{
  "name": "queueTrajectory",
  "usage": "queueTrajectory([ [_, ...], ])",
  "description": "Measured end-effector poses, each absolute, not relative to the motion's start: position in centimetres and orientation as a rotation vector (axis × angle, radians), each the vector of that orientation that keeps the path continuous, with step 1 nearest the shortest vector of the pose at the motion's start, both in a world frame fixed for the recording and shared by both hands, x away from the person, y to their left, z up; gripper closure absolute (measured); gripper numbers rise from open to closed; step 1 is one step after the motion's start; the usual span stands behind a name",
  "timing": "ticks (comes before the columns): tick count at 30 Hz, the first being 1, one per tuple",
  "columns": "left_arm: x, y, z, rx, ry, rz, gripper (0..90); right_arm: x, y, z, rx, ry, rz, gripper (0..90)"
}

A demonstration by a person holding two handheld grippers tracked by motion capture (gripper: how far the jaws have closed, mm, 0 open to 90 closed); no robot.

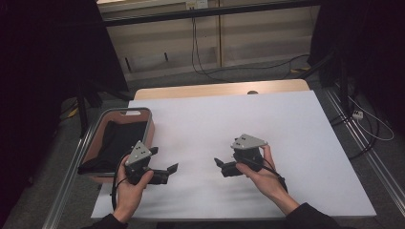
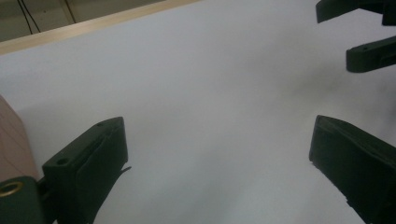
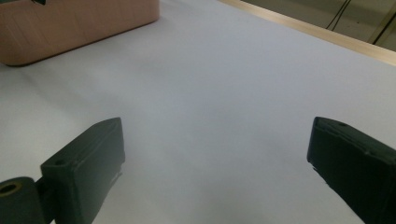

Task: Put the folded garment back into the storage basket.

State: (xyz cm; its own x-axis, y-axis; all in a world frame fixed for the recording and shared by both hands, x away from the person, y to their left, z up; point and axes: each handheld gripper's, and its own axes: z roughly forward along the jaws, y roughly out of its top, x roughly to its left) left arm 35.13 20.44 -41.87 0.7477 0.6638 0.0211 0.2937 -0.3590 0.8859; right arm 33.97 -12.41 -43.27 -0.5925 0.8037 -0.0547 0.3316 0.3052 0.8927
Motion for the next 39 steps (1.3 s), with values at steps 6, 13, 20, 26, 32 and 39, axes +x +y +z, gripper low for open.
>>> queueTrajectory([
  [6,35.4,20.2,-42.0,1.950,0.709,0.478,4.4,32.7,-14.7,-43.7,1.050,2.039,1.222,3.2],
  [13,35.5,20.1,-42.3,1.956,0.701,0.487,4.4,31.2,-17.0,-43.9,1.094,2.002,1.196,3.2],
  [20,35.3,20.5,-42.7,1.947,0.719,0.483,4.4,29.9,-19.2,-44.1,1.134,1.962,1.176,3.2],
  [26,34.8,20.9,-42.9,1.933,0.733,0.482,4.4,29.0,-21.1,-44.3,1.168,1.930,1.163,3.2],
  [32,34.2,21.4,-43.0,1.934,0.745,0.488,4.4,28.4,-22.7,-44.4,1.200,1.897,1.163,3.0],
  [39,33.9,22.2,-43.3,1.898,0.781,0.500,4.4,27.6,-23.6,-44.9,1.223,1.878,1.147,2.7],
])
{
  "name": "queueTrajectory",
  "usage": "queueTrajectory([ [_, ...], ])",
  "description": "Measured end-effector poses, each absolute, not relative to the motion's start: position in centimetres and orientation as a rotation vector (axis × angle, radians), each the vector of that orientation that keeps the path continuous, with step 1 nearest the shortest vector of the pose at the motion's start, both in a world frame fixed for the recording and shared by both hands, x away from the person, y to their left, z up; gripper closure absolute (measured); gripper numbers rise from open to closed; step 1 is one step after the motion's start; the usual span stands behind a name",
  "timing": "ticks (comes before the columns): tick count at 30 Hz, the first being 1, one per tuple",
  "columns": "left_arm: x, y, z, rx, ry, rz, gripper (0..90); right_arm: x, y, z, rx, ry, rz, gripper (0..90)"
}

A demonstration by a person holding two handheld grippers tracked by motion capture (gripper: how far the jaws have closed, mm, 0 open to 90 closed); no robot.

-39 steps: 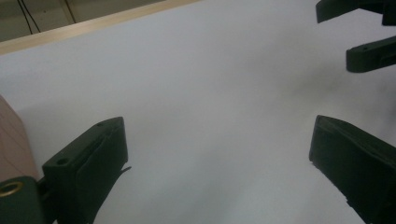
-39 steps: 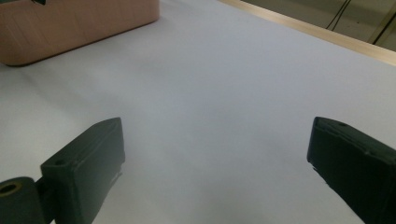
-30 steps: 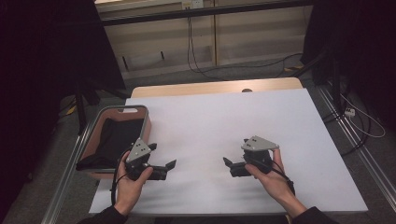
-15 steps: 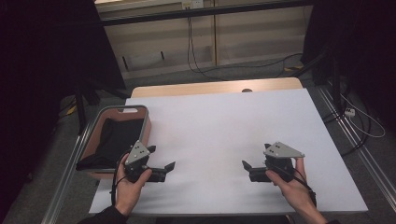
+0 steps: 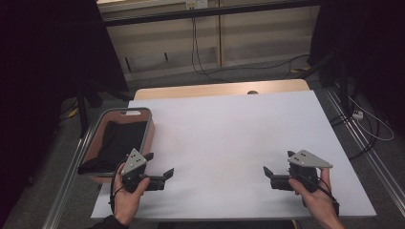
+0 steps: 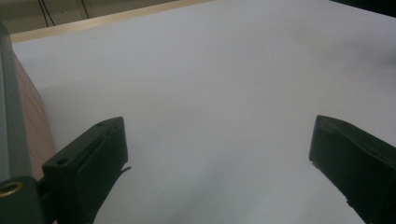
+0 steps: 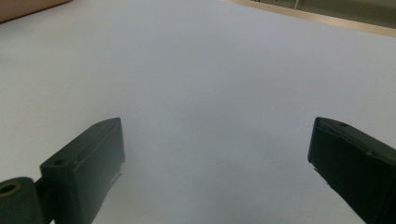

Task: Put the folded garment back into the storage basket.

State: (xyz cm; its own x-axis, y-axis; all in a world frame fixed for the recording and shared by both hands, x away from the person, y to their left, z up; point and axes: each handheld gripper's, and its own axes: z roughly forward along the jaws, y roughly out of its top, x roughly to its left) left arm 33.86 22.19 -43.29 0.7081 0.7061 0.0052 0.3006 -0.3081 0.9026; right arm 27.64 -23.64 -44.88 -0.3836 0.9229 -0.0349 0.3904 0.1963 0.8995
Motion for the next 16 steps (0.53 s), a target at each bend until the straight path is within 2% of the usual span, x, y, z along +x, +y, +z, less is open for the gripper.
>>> queueTrajectory([
  [16,33.62,21.46,-43.55,1.915,0.753,0.504,4.7,27.12,-23.87,-45.40,1.226,1.879,1.161,2.4],
])
